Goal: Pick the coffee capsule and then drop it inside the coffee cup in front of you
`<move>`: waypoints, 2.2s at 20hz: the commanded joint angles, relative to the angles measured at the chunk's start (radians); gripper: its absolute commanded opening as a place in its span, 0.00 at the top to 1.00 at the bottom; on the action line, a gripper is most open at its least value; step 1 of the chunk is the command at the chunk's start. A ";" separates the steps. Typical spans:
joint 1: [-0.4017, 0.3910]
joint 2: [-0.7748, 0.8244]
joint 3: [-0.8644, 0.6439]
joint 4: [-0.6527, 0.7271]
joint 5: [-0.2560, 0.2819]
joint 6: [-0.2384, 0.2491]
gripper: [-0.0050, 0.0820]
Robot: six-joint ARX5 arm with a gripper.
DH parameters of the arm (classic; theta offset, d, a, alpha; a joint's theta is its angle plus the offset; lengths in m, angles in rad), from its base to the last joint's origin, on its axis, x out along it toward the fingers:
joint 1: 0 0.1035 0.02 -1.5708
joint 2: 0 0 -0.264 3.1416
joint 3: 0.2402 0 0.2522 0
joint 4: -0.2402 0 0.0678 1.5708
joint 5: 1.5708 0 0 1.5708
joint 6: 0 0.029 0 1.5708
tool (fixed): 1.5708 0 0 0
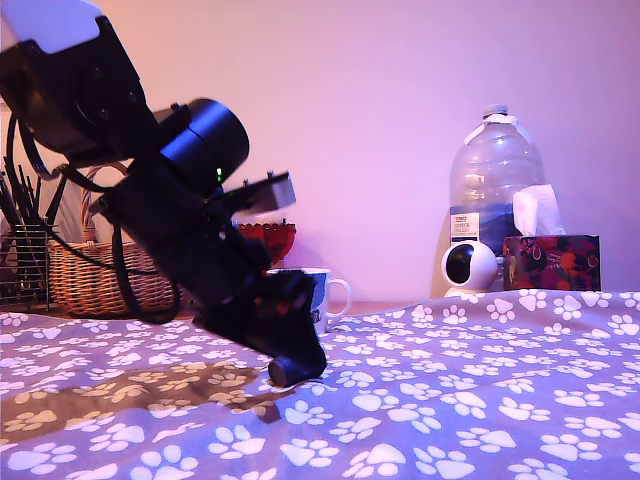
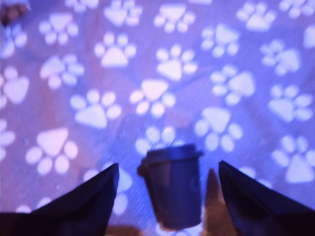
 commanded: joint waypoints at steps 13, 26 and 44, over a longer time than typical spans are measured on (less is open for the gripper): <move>-0.004 0.055 0.011 -0.016 -0.011 0.002 0.38; -0.003 0.054 0.011 -0.012 -0.010 0.002 0.70; -0.003 -0.161 0.011 -0.114 -0.007 -0.008 0.80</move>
